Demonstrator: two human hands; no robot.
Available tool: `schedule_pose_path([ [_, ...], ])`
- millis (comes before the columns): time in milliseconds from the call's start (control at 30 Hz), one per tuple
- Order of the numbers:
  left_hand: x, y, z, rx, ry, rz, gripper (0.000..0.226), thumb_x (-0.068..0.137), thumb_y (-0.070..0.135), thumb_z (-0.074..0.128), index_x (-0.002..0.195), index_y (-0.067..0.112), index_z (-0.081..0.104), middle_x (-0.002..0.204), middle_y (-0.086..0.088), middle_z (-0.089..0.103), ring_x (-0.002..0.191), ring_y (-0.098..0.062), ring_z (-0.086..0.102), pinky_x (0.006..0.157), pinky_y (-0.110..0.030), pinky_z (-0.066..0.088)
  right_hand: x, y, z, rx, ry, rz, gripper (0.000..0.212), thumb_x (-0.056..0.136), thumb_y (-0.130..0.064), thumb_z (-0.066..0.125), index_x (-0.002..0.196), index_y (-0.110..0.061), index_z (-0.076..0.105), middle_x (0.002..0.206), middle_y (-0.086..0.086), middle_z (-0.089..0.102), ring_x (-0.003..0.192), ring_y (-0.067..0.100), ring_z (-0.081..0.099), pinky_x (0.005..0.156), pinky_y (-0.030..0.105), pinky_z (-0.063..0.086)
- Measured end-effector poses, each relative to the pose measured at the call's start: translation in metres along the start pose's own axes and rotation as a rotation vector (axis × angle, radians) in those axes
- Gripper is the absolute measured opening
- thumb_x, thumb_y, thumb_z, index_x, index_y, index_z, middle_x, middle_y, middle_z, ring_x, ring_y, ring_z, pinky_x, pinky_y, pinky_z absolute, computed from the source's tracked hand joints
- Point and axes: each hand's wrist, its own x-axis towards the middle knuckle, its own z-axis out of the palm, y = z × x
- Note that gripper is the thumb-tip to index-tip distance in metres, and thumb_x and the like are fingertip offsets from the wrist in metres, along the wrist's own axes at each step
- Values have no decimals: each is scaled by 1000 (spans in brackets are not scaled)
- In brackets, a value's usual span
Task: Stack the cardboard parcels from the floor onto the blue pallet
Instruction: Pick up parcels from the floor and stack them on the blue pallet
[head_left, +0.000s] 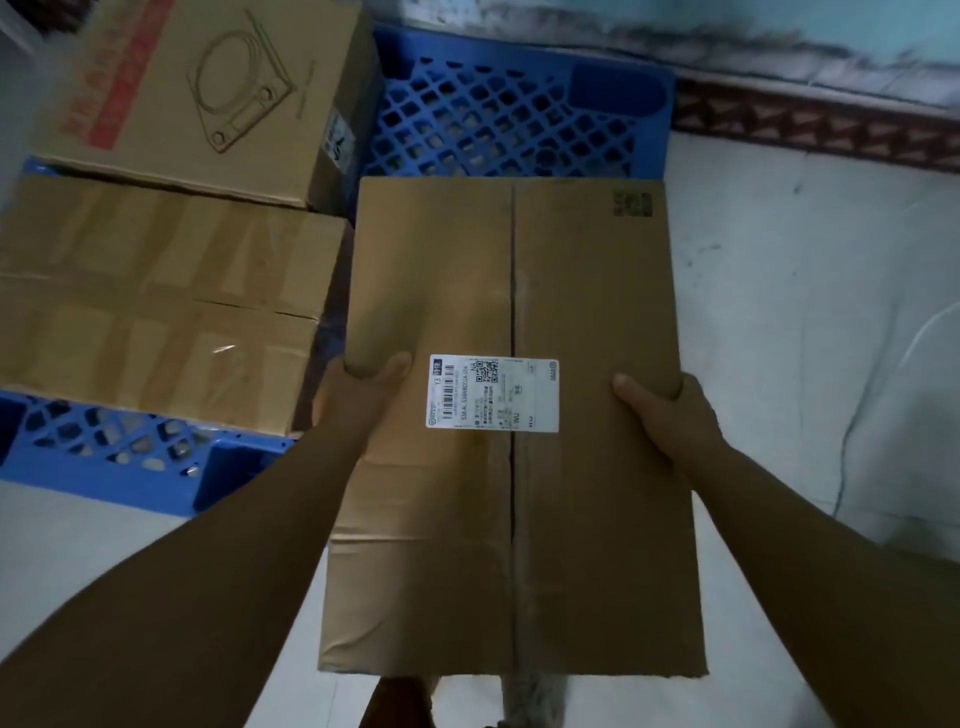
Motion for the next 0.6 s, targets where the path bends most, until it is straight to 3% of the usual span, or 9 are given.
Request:
schedule_pose_path([
  [67,16,-4,13,1,-11,4,86,65,57,74,134,12,47,127,-8,59,112,-29,58,97,-43,48,11,9,11,6,22,26,85,77,-56,69,144,-19,31,137,7,50,119,30,52,96,45,46],
  [300,66,-15,31,76,-88,63,86,73,40,77,142,16,32,134,-9,51,117,-29,54,98,-45,48,40,29,49,40,74,55,83,83,-52,65,147,-18,25,142,8,45,125,32,48,100,45,41],
  [467,85,-19,31,96,-105,91,96,64,48,78,143,24,28,134,-6,49,118,-30,52,97,-51,48,47,27,62,2,118,20,78,85,-53,60,146,-18,25,141,9,46,123,33,48,100,46,41],
  [600,71,-25,29,303,-67,257,107,71,43,77,152,26,9,156,-9,20,139,-31,29,110,-52,32,38,25,64,-44,122,-29,86,85,-49,63,149,-17,15,146,10,38,128,34,44,100,46,39],
])
